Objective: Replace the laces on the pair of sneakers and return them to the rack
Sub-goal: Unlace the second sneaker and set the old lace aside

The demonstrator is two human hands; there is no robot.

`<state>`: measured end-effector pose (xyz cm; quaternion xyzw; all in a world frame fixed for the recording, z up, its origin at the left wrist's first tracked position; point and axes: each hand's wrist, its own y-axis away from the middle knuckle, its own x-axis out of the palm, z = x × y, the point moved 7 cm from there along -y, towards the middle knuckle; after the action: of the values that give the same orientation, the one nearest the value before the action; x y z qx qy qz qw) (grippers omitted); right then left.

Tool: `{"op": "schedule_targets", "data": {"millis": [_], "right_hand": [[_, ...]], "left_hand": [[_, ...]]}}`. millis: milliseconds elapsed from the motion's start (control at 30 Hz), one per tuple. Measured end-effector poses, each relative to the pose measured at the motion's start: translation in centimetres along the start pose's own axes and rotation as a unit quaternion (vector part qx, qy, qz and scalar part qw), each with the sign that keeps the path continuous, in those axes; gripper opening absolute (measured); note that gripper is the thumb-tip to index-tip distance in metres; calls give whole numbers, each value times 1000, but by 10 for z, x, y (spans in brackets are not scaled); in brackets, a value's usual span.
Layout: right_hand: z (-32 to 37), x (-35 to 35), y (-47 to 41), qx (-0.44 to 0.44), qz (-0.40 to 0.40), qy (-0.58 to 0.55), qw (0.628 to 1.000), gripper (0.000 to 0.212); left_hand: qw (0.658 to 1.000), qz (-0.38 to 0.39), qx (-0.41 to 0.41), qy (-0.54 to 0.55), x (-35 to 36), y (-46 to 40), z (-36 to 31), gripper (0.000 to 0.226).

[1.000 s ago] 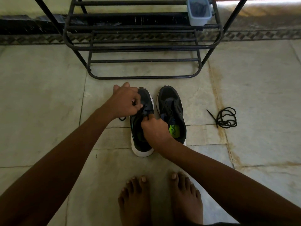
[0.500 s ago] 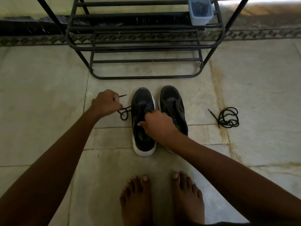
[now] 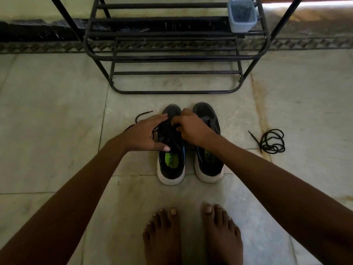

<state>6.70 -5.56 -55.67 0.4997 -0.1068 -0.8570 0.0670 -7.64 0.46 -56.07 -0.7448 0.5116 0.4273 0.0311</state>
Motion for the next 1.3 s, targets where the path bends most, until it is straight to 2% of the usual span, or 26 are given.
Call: {"op": "schedule_targets", "data": {"millis": [67,167,367,500,567,633,700,800,933,1033,1167,1300], "right_hand": [[0,-1,-4,-10,-17,5,1000,28],[6,-2,-6,-46,-40,18,998,17],[4,1,-10,-74,-49,-16,996,16],[-4,-6,6,-44,-43,-131,990,14],[-4,-22,16,-29,-61,-257,964,12],[-5,-43,23,-11,-88,-325,941,11],[-2,-59,26,-1,-91,-286,954,12],[-2,-75,27,3,-99,-97,990,12],[-13,-61,23,49,-19,32,998,9],[-11,-57,23,58,-5,29,998,34],[-13,-68,24,59,-26,-66,996,37],[-27,-64,23,101,13,-15,995,33]], "left_hand": [[997,-22,17,-71,5,1,5,127],[982,-86,53,-157,16,8,6,111],[958,-170,33,-228,34,15,-4,96],[953,-182,25,-239,41,18,-3,94],[954,-184,16,-237,41,18,-2,94],[954,-181,9,-238,42,16,-2,94],[953,-178,4,-246,42,15,-2,94],[953,-177,0,-246,44,15,-1,93],[957,-174,-2,-233,47,16,-1,93],[958,-174,-4,-228,47,16,-1,93],[958,-174,-3,-227,48,16,0,93],[955,-175,0,-238,47,16,0,93]]}}
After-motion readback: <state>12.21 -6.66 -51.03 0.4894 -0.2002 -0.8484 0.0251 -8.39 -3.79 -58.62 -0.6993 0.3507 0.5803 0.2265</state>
